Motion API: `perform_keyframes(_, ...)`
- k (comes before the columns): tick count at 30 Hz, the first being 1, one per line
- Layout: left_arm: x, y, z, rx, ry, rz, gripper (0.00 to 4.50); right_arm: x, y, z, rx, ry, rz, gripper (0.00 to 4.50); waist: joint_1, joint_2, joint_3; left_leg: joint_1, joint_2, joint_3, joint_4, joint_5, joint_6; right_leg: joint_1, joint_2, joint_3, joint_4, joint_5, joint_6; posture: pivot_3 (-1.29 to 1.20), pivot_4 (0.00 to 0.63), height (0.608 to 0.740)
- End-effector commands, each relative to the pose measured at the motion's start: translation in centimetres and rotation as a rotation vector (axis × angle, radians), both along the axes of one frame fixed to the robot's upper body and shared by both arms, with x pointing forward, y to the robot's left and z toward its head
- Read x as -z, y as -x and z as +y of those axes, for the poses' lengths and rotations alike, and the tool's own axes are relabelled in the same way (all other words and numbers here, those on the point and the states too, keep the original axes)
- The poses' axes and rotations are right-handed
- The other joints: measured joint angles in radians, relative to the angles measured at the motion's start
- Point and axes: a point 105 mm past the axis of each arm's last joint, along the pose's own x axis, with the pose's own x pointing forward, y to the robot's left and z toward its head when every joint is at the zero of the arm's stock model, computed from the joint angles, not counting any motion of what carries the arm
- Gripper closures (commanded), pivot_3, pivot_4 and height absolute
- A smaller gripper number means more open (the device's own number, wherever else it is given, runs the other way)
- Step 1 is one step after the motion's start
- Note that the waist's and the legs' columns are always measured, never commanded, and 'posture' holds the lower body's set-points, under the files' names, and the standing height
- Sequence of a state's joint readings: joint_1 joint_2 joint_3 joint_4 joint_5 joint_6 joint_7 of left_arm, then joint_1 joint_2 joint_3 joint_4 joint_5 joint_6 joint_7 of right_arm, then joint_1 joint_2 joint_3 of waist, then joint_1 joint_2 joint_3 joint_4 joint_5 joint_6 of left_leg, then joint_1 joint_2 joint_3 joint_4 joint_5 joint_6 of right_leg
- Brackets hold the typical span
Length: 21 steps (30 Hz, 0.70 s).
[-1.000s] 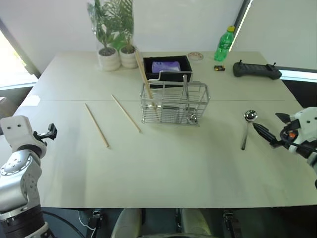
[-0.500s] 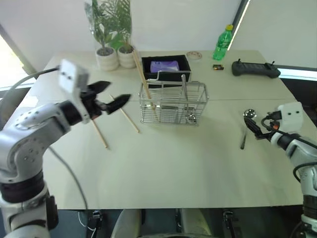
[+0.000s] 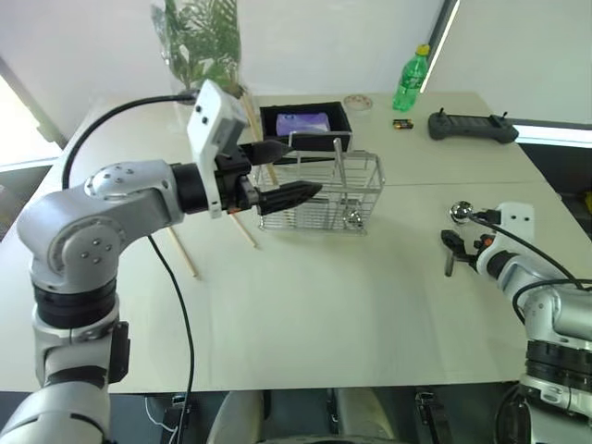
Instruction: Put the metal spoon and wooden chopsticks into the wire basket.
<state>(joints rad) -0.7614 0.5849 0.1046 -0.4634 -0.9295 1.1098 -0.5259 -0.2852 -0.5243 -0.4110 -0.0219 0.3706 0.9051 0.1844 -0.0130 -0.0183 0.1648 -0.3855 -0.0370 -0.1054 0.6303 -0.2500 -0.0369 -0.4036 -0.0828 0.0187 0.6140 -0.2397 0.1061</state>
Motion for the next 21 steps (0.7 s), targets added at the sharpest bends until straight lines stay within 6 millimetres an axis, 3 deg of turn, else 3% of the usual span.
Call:
perform_keyframes(1, -1.8, 0.4, -0.2, 0.007, 0.03, -0.07, 0.0, -0.8, -0.7, -1.2, 0.053, 0.039, -0.046, 0.05, 0.0, 0.0, 0.0, 0.0, 0.0, 0.0, 0.0, 0.0, 0.0, 0.0, 0.0, 0.0, 0.0, 0.0, 0.0, 0.0, 0.15, 0.716)
perform_keyframes(11, -2.0, 1.7, -0.9, 0.086, 0.004, -0.063, 0.0, 0.4, -3.6, -1.0, 0.057, -0.012, -0.045, 0.05, -0.005, 0.0, 0.0, 0.001, 0.001, 0.0, 0.0, 0.0, 0.0, 0.0, 0.001, 0.0, 0.0, 0.001, 0.002, 0.0, 0.15, 0.716)
perform_keyframes(21, -1.7, 1.9, -1.0, 0.095, -0.029, -0.058, 0.0, 1.3, -4.1, -0.3, 0.056, -0.029, 0.047, 0.05, -0.008, 0.0, 0.0, 0.002, 0.001, 0.0, 0.0, 0.0, 0.0, 0.001, 0.001, 0.001, 0.0, 0.001, 0.002, 0.0, 0.15, 0.716)
